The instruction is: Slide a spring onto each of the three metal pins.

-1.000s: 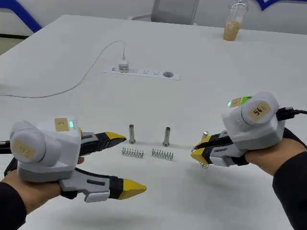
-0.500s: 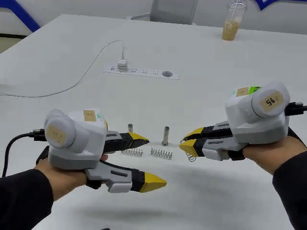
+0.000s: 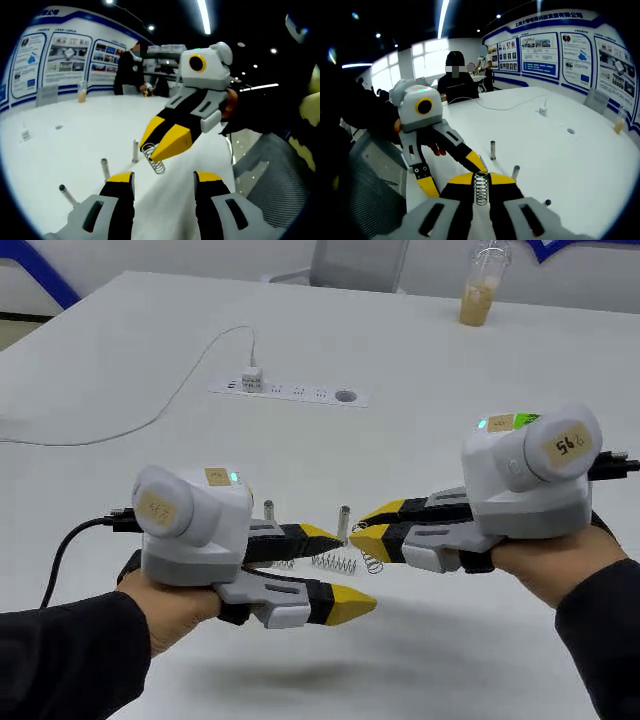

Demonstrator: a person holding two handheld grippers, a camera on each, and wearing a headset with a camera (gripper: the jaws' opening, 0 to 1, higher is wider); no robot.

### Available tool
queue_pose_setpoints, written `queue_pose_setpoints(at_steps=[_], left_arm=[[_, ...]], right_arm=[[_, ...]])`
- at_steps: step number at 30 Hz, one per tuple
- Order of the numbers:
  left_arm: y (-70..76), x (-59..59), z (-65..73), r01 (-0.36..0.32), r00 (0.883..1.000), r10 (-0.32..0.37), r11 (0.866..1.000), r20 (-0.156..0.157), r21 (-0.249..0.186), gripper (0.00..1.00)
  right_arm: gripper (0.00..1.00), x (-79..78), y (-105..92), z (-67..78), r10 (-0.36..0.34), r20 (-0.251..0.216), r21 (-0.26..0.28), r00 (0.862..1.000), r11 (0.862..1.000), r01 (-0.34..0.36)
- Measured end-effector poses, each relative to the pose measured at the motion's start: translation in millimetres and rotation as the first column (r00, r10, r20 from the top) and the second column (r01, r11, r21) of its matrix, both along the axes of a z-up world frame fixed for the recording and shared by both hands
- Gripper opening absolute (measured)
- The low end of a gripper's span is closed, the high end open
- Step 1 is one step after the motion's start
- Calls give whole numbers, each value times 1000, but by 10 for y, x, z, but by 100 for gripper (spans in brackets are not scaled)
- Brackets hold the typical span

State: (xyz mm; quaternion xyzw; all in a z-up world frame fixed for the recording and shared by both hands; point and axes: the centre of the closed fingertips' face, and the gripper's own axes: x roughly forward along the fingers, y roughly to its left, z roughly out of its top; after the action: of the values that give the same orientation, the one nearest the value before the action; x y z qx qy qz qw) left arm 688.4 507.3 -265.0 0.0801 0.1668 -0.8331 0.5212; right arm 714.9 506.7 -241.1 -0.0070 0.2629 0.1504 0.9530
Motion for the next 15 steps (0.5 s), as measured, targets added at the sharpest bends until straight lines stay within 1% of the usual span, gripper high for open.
queue_pose_setpoints(at_steps=[1, 3, 7, 9, 11, 15], left_arm=[[-15, -1, 13, -4, 1000, 4, 1000, -9, -5, 47], [-27, -11, 27, -6, 1000, 6, 1000, -15, -8, 44], [-49, -11, 36, -11, 1000, 11, 1000, -10, -15, 38], [-63, 11, 46, -27, 1000, 27, 999, -7, -21, 35], [-64, 14, 70, -33, 999, 33, 999, -17, -31, 30], [-68, 32, 72, -38, 999, 37, 999, -9, -35, 25]], right_arm=[[12, 4, 10, 7, 1, 3, 6, 1000, 1000, -2], [12, 16, 30, 35, 0, 15, 27, 1000, 1000, 0], [12, 25, 58, 72, 2, 27, 48, 1000, 999, -4], [12, 25, 70, 71, 7, 27, 48, 1000, 999, -8], [12, 25, 72, 65, 11, 25, 49, 1000, 999, -12], [12, 33, 93, 73, 18, 33, 54, 999, 998, -20]])
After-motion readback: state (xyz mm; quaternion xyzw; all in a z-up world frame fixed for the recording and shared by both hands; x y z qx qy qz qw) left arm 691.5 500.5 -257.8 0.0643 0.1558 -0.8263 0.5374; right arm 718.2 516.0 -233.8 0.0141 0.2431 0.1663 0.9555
